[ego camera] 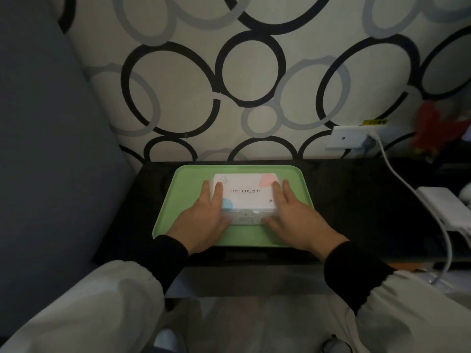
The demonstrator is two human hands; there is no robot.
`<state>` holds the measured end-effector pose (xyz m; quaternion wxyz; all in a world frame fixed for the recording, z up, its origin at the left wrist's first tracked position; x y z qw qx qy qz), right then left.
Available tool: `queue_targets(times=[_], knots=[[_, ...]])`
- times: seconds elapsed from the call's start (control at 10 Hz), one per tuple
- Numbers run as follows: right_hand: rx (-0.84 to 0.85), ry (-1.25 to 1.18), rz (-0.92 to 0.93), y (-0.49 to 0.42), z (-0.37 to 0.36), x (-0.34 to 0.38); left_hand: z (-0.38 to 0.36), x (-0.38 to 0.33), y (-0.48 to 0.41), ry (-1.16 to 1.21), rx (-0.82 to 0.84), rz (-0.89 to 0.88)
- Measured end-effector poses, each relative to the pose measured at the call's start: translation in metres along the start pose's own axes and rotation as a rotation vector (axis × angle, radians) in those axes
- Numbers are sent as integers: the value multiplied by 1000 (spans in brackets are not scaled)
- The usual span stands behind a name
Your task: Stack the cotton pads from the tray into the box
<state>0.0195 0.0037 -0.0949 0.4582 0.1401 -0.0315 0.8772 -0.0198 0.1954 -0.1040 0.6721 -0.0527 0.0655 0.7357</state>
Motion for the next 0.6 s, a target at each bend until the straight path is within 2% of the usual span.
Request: queue_targets(times=[0.2, 0.3, 0.4, 0.6], knots=[[0, -111, -12, -5, -5, 2, -6, 2, -7, 258, 110, 64], [-6, -115, -26, -8, -4, 0, -5, 2, -9, 297, 155, 84], [11, -36, -42, -7, -3, -2, 0, 0, -8, 209, 187, 104], [-8, 65, -72, -5, 32, 5, 39, 2, -2, 85, 141, 126]])
Point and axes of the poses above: each hand's wrist, its own y-axis away from the middle knuckle, its own z-axis out of the back of the hand, x = y × z, the point moved 8 cm from there along -y, towards the middle knuckle, and after that the axes turned 8 degrees about z, right-handed, at the moved point
